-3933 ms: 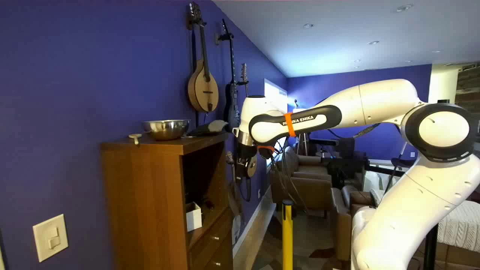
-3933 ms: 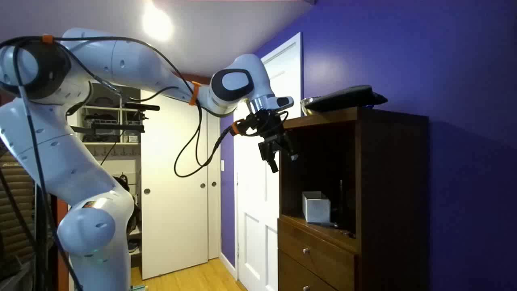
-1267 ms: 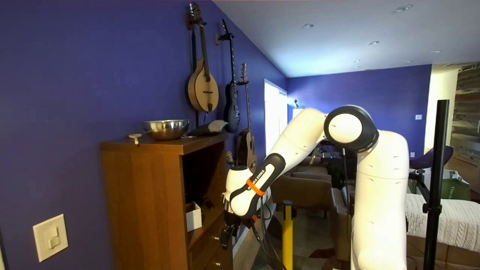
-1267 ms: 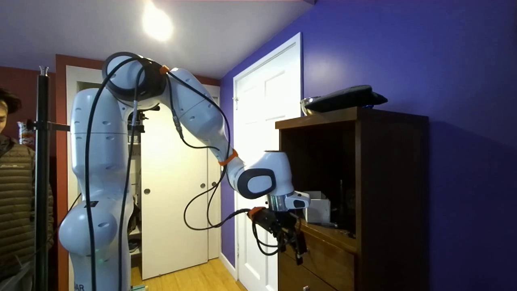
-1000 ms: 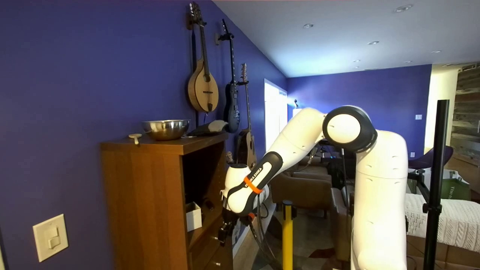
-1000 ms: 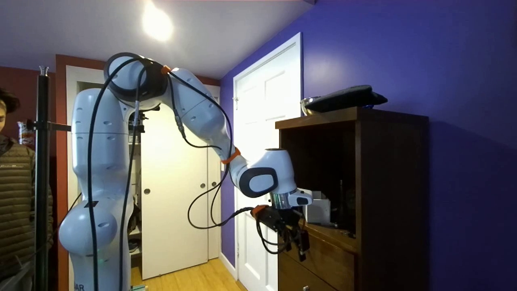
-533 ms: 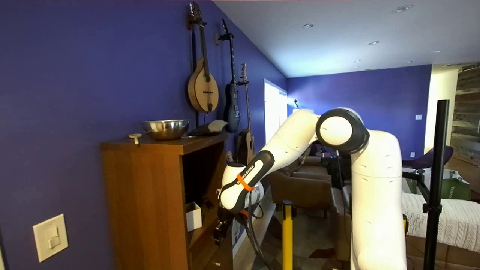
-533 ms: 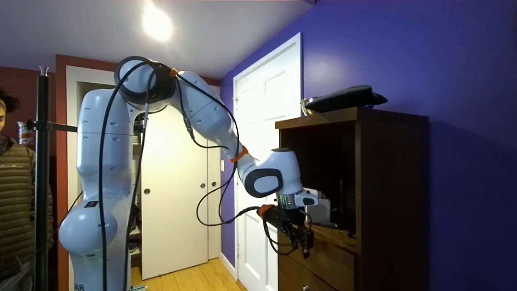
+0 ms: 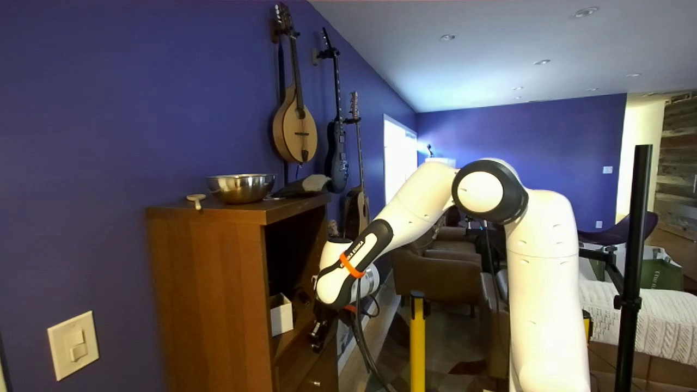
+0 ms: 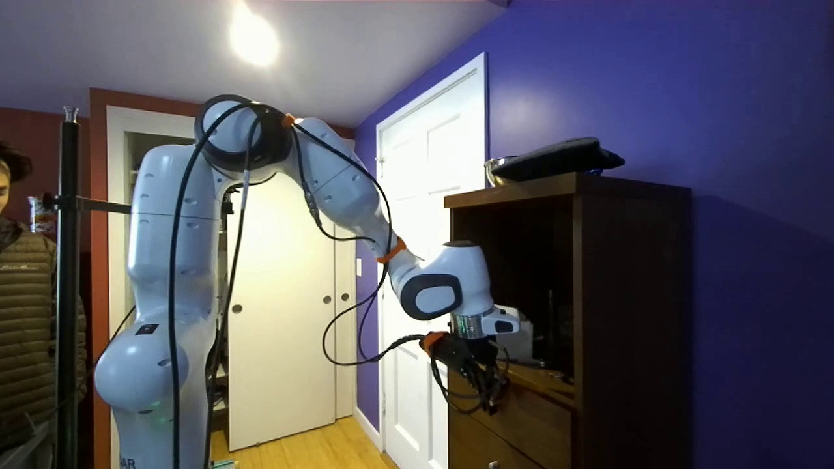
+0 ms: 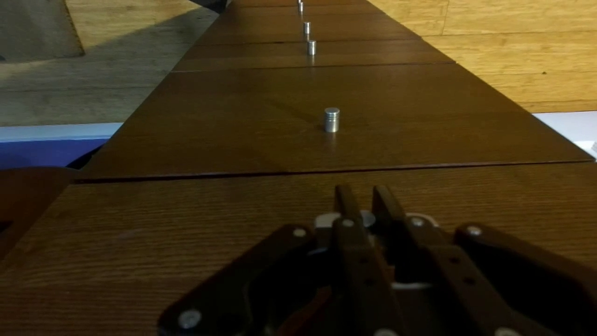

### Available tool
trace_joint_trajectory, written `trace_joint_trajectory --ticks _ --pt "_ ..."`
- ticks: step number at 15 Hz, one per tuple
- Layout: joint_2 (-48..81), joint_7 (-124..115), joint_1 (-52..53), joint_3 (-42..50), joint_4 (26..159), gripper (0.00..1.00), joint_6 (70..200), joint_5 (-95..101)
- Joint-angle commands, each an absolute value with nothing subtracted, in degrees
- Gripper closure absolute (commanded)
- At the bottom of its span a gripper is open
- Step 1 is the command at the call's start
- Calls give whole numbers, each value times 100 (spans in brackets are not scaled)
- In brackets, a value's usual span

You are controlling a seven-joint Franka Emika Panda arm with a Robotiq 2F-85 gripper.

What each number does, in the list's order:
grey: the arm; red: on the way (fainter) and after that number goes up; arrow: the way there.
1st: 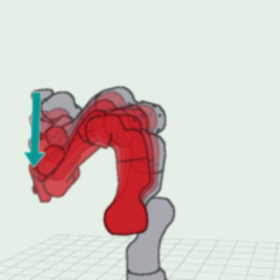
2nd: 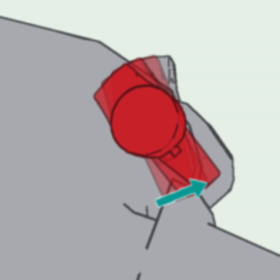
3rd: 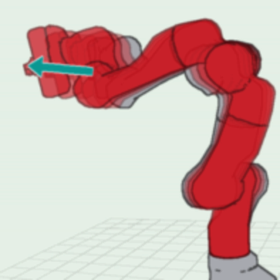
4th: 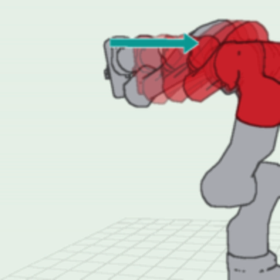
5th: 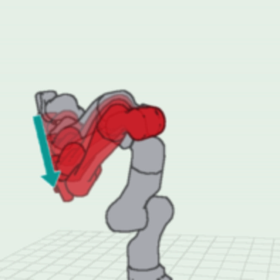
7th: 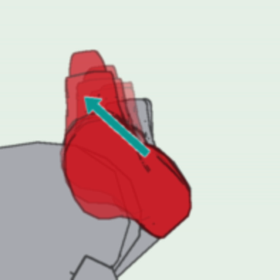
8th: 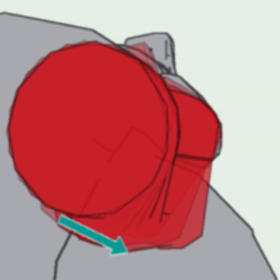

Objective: Open the top drawer

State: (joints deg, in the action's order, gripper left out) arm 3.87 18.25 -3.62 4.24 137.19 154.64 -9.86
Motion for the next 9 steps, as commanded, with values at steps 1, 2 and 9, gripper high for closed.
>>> trace_joint_trajectory --ticks 1,2,9 --pt "112 1395 -398 462 13814 96 14744 -289" --pt "19 1193 -395 493 13836 96 14412 -7" --pt "-761 533 -369 413 14013 39 12381 483"
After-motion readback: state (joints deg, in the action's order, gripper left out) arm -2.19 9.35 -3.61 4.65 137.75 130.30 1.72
